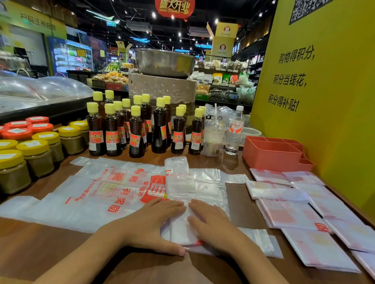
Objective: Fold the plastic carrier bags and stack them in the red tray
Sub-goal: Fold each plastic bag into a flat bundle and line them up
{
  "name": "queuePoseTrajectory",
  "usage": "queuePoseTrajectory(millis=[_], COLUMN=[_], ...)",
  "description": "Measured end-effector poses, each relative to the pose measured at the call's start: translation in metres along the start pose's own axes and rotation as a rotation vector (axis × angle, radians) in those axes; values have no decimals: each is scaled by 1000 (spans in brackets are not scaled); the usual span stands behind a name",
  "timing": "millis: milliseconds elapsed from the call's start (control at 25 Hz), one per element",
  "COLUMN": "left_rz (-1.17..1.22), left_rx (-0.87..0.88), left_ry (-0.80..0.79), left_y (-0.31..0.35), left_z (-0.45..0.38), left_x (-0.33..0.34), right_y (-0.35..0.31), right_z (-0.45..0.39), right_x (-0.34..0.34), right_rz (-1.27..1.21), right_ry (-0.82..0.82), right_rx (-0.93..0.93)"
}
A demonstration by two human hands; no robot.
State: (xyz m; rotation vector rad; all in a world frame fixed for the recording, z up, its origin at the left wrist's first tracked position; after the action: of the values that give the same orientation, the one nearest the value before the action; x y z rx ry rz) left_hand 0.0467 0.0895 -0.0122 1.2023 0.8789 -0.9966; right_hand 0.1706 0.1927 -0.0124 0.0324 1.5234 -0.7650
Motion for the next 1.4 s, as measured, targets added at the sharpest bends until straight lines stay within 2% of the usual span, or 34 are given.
queuePoseTrajectory(millis=[80,160,440,600,760,920,1040,1200,1280,1400], left_rz=[123,179,295,292,240,376,411,472,503,556], left_rx=[-16,-8,44,95,119,85,40,-44,-80,-80], left_ry=[31,76,232,247,336,410,423,520,567,536], left_y=[-4,-4,2,5,-3,-13,-16,-26,-27,-26], left_z=[1,2,7,8,5,3,-4,-8,-6,-6], left_x=[-2,-5,-19,-19,-21,-26,-25,-23,-25,-24], right_y=[6,13,16,4,4,-3,2,20,19,14], right_z=[-2,-4,-7,-4,-1,-2,-7,-9,-11,-12], right_x=[-8,-13,-15,-19,-21,-22,-25,-25,-20,-15], right_rz=[-240,-333,-330,-297,-433,-643,-731,-525,-461,-327], right_ry=[41,103,157,196,200,168,240,392,358,319], right_rx=[-17,-43,-137,-251,-211,-206,-178,-30,-14,-41])
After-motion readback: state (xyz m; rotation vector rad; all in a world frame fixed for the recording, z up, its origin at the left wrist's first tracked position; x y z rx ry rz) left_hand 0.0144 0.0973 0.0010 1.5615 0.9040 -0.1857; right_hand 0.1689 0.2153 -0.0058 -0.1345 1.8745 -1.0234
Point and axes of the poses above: each hand's wrist, its own z-axis away from the middle knuckle, its own x-axis out of the palm, y = z × x, the point moved 6 cm from there along -z, towards the middle knuckle, and after that the axes turned 5 degrees about -y, right-handed, at the moved point
